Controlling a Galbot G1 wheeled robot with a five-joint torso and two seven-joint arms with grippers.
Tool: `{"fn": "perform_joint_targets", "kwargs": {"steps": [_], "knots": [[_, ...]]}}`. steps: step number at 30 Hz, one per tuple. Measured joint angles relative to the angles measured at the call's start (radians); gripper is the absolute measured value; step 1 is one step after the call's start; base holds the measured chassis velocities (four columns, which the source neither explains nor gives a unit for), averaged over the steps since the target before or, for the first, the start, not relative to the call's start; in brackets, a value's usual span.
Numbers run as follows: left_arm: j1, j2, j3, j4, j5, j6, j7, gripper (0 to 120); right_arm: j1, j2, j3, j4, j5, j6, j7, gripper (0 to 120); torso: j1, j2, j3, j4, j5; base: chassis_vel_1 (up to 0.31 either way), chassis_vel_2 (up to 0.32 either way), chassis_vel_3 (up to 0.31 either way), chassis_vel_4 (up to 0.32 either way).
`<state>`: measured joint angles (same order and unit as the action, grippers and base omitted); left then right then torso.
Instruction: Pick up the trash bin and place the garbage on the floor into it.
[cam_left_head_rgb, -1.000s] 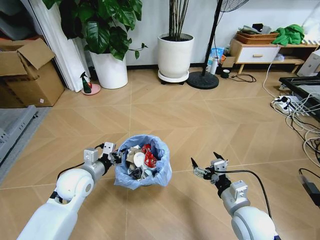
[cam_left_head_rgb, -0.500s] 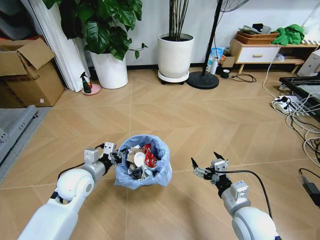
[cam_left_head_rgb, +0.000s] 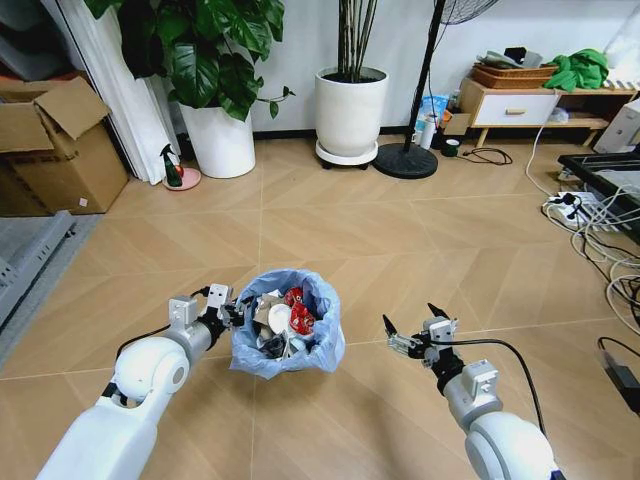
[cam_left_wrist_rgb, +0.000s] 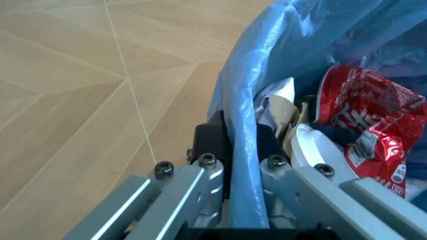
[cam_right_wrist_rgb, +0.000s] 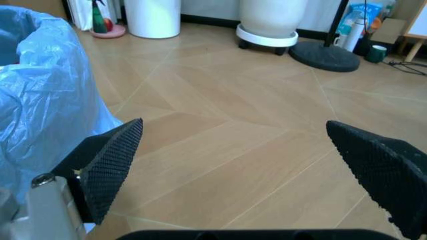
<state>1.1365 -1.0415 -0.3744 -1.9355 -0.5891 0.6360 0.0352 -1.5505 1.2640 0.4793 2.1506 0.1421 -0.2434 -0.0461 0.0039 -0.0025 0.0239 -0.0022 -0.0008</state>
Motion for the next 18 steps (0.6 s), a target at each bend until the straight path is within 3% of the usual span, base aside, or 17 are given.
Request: {"fn": "perform_joint_targets", "kwargs": {"steps": [10, 12, 14, 16, 18], "knots": [[-0.001, 0.001, 0.0, 0.002, 0.0, 0.0, 0.0, 1, 0.001, 0.0, -0.001, -0.005, 0.001, 0.0, 0.0, 100, 0.0, 0.0, 0.0, -0.0002, 0.0002, -0.075, 0.07, 0.085, -0.078], [0.0, -0.001, 0.0, 0.002, 0.001, 0.0, 0.0, 1, 0.003, -0.002, -0.001, -0.005, 0.002, 0.0, 0.0, 100, 0.0, 0.0, 0.0, 0.001, 0.0005, -0.065, 0.086, 0.184, -0.03], [0.0, -0.001, 0.0, 0.002, 0.001, 0.0, 0.0, 1, 0.003, -0.004, -0.001, -0.005, 0.002, 0.0, 0.0, 100, 0.0, 0.0, 0.0, 0.0008, 0.001, -0.063, 0.048, 0.136, -0.011], [0.002, -0.001, 0.0, 0.002, 0.002, 0.0, 0.0, 1, 0.004, -0.007, -0.001, -0.005, 0.003, 0.001, 0.0, 100, 0.0, 0.0, 0.0, -0.0006, -0.0011, -0.098, 0.03, 0.062, -0.09], [0.002, -0.001, -0.001, 0.001, 0.002, -0.001, 0.001, 1, 0.004, -0.008, -0.003, -0.006, 0.003, -0.002, 0.0, 100, 0.0, 0.0, 0.0, -0.0008, 0.0004, -0.081, 0.037, -0.024, -0.108]]}}
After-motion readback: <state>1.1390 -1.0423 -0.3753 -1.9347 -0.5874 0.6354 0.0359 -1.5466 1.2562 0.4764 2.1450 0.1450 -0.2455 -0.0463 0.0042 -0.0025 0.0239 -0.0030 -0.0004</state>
